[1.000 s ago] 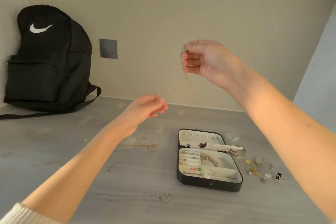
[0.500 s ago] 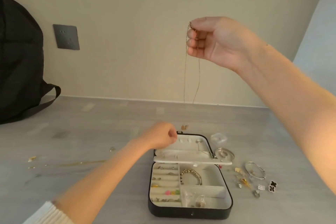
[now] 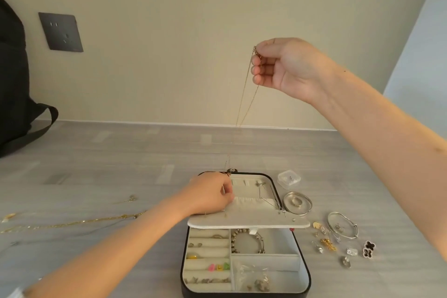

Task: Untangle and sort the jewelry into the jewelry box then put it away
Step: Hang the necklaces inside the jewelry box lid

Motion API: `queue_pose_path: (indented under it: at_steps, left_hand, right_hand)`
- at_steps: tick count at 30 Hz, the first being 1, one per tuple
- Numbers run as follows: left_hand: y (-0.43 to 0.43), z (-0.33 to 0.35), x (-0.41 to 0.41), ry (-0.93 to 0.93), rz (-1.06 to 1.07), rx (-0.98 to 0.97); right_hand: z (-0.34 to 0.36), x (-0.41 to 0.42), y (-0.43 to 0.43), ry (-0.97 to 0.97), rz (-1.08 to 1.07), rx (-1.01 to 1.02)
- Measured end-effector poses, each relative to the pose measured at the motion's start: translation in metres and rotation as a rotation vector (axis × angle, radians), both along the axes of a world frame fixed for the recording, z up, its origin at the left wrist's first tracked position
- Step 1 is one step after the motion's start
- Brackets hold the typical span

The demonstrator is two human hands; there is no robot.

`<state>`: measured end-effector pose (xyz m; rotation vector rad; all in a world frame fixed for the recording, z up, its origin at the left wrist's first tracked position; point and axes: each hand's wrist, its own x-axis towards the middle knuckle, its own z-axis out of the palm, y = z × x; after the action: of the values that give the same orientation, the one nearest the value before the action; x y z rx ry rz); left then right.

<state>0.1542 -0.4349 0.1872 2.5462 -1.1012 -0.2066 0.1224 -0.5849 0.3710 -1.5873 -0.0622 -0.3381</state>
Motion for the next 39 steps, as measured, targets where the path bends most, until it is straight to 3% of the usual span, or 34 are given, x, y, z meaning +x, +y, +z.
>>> queue_pose_path:
  at_steps: [9,18,31,39]
  left_hand:
    - [0.006,-0.009,-0.010,-0.181,0.027,-0.263]
    - [0.009,-0.017,-0.022,-0.504,0.021,-0.357]
    - [0.011,-0.019,-0.024,-0.587,0.008,-0.414]
    - [0.011,-0.019,-0.025,-0.614,0.020,-0.411]
  right_hand:
    - [-0.003,0.000,0.006,-0.012,0.071,0.005]
    - [-0.015,-0.015,0.004,0.037,0.093,-0.065]
    - [-0.076,-0.028,0.001,0.247,0.038,-0.247]
    - [-0.107,-0.032,0.002,0.261,-0.043,-0.762]
